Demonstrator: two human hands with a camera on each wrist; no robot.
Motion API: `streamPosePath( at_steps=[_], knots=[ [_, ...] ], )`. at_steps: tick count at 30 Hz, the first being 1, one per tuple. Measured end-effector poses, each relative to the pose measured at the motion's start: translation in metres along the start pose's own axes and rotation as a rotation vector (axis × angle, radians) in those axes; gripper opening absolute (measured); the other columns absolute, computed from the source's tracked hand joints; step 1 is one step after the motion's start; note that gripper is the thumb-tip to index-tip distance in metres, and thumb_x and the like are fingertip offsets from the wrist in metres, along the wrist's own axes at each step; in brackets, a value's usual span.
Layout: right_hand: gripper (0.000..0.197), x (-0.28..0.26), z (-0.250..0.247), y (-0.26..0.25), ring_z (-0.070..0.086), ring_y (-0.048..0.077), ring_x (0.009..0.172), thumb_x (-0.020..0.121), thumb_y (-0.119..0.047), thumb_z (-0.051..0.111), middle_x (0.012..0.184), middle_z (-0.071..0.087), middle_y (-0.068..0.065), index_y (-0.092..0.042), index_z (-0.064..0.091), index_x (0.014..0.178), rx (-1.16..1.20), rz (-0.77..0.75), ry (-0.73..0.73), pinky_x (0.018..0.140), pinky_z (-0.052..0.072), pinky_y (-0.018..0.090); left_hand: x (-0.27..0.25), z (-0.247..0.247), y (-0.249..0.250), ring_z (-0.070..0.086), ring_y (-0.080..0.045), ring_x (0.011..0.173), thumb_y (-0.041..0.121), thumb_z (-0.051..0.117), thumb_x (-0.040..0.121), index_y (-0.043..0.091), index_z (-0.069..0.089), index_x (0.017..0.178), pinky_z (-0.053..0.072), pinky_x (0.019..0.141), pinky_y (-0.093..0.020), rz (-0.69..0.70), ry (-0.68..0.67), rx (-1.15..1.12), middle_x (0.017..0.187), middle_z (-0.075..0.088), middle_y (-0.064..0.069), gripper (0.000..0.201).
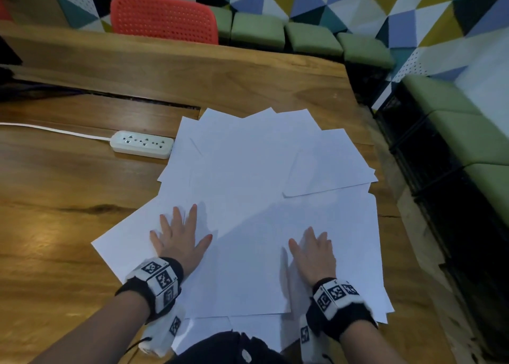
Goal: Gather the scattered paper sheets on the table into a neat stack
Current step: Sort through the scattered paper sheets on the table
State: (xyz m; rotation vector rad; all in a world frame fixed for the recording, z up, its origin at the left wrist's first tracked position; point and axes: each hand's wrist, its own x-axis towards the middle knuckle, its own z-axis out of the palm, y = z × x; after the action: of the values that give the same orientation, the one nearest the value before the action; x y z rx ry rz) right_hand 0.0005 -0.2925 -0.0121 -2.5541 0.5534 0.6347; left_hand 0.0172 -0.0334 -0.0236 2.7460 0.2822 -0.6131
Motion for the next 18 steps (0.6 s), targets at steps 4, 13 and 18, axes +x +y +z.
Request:
streamPosePath(
  at_steps=[4,13,18],
  knots=[
    [0.076,-0.020,0.016,-0.026,-0.005,0.027,0.146,0.092,-0.053,0.032,0.158,-0.009,0.014,-0.017,-0.002,0.150,-0.075,-0.127,-0.072,0.118,0.009,0.045,-0.011,0.012,0.011,-0.017,-0.036,0.144,0.055,0.024,0.092,0.033,-0.019,0.145,-0.002,0.114,-0.056,0.049,-0.028,0.014,0.157,-0.021,-0.011,0.071],
    [0.021,0.000,-0.019,-0.019,0.062,0.025,0.090,0.080,-0.019,0.062,0.096,0.065,0.006,-0.014,0.060,0.100,0.359,-0.035,-0.061,0.078,0.047,0.028,-0.008,-0.022,-0.002,0.041,-0.035,0.128,0.015,0.066,0.081,0.017,0.014,0.148,0.036,0.106,-0.044,-0.070,0.143,-0.700,0.146,0.033,-0.018,0.084],
    [0.019,0.005,-0.011,-0.019,0.048,0.020,0.070,0.083,-0.007,0.054,0.068,0.052,0.004,-0.013,0.050,0.066,0.443,-0.094,-0.030,0.057,0.037,0.022,0.001,-0.028,-0.006,0.058,-0.032,0.097,0.016,0.063,0.084,0.013,0.024,0.144,0.047,0.094,-0.045,-0.210,0.037,-0.869,0.105,0.060,-0.016,0.071]
  ],
)
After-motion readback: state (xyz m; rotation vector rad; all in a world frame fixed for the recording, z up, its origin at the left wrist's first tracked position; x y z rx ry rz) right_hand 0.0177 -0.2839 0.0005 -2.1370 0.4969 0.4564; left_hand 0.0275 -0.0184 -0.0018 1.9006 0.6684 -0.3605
